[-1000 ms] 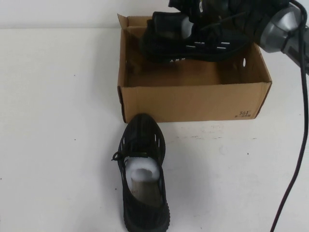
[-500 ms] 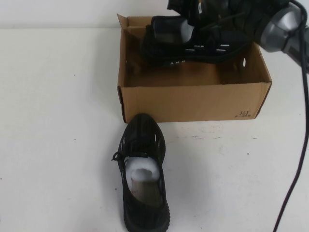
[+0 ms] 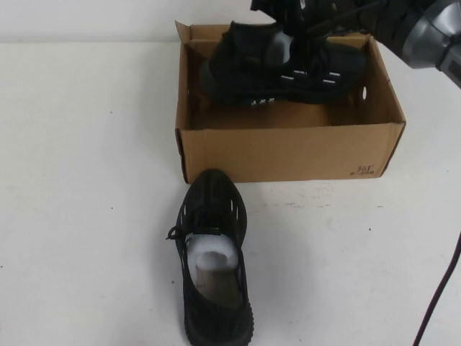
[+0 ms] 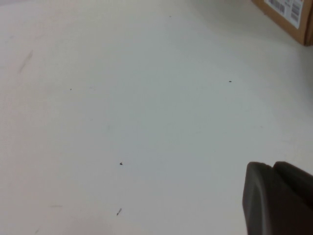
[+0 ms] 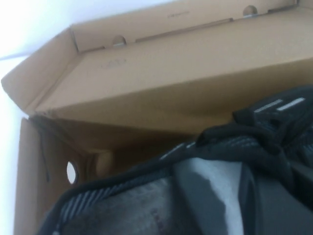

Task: Put shoes into padded shoe box
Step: Place the shoe in the shoe box

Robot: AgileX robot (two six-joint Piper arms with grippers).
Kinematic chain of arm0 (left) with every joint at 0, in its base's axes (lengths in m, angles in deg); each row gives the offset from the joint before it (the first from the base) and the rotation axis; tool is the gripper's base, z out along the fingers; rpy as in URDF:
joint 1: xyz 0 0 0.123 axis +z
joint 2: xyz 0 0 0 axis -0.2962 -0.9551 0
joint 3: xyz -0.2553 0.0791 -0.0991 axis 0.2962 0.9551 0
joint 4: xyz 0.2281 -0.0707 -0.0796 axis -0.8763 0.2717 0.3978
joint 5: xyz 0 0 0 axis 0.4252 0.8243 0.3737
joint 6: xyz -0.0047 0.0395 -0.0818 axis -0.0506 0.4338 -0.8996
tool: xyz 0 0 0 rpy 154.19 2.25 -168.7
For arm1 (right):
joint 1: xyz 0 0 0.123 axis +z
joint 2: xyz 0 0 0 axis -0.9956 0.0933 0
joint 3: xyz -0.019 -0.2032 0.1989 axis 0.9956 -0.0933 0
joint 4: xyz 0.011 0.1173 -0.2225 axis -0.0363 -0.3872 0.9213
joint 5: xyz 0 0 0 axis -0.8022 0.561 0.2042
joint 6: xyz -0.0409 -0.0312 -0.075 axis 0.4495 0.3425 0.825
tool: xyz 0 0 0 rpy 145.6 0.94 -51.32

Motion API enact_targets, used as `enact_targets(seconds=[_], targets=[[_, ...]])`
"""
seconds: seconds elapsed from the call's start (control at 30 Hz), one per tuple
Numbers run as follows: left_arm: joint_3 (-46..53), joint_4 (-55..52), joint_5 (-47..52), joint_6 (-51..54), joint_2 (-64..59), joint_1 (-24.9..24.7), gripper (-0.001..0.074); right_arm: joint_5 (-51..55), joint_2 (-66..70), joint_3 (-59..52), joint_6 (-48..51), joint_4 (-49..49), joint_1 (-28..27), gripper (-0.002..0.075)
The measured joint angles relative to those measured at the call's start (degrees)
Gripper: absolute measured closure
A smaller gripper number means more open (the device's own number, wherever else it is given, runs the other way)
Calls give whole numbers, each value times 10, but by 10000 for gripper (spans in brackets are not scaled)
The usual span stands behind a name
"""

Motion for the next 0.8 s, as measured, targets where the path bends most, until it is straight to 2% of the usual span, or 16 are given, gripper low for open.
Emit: enact_targets(seconds=[0.33, 0.8], targets=[[0, 0, 0, 0, 0, 0, 739, -1, 1, 0, -8, 24, 2, 732], [0, 0, 0, 0, 0, 0, 739, -88, 58, 0, -17, 2, -31, 732]])
